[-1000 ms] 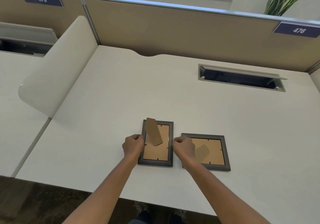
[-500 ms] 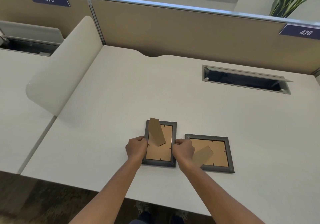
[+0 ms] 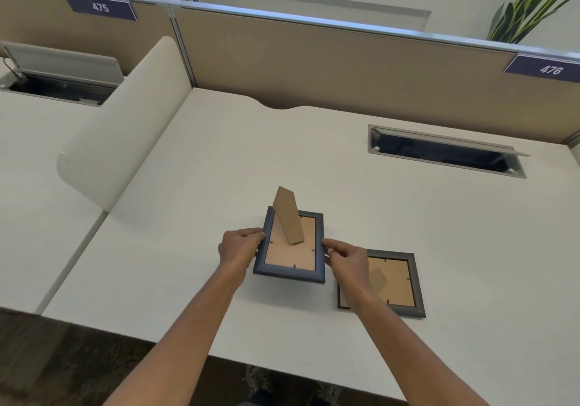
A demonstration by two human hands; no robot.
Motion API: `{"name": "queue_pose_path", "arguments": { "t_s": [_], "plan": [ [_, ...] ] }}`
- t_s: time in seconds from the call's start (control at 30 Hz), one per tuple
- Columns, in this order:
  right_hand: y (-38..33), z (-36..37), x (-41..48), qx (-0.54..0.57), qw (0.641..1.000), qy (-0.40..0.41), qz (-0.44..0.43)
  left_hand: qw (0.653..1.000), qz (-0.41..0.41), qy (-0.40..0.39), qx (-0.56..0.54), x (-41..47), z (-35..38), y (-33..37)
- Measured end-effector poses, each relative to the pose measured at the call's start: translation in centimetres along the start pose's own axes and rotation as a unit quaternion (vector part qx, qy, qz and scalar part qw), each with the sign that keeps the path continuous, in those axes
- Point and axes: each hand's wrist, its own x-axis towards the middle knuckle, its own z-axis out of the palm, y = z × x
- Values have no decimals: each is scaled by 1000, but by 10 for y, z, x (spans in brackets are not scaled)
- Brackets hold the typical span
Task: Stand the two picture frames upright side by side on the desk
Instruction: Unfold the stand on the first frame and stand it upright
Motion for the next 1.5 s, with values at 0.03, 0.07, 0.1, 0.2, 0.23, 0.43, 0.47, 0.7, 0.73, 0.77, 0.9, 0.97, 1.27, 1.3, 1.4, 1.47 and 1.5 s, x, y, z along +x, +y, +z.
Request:
{"name": "queue_pose_path", "arguments": {
  "t_s": [0.03,0.07,0.1,0.2,0.23,0.43,0.47,0.7,0.73,0.77,0.9,0.97,1.27,1.3,1.4,1.47,1.5],
  "plan": [
    [-3,-2,1,18,1000,-9,-17,1000,-3,3,-14,3,-1,3],
    [-6,-3,2,27,999,-16,-37,1000,-7,5,-30,4,-2,7],
    [-9,-4,3,26,998,-21,-56,999,-11,7,-44,4,-3,10],
    [-15,-6,6,16,994,-34,-98,995,-21,2,-101,7,-3,16],
    [-17,-6,6,15,993,-37,-108,992,-21,1,-121,7,-2,19],
    [-22,-2,14,10,987,-27,-159,974,-25,-5,-225,8,-1,22],
    [-23,-1,15,14,986,-20,-162,969,-24,-14,-246,8,-1,22],
    [-28,3,22,-42,974,-5,-220,954,-4,-46,-297,10,1,15],
    [-29,3,23,-52,973,-2,-225,954,1,-45,-297,12,2,13],
    [-30,4,24,-58,972,0,-228,954,6,-41,-295,13,2,11],
    [-32,8,28,-79,969,-4,-234,954,16,-32,-297,17,5,6],
    [-31,10,30,-93,968,-11,-232,956,21,-32,-292,20,7,5],
    [-25,18,36,-85,975,-21,-203,969,13,25,-247,39,12,-6],
    [-25,19,36,-81,976,-21,-200,970,10,33,-242,39,12,-6],
    [-24,22,38,-78,977,-18,-197,971,8,47,-236,38,14,-6],
    [-24,24,39,-75,978,-15,-195,973,9,46,-227,37,14,-6],
    [-23,24,39,-74,978,-15,-195,974,11,46,-221,37,14,-5]
  ]
}}
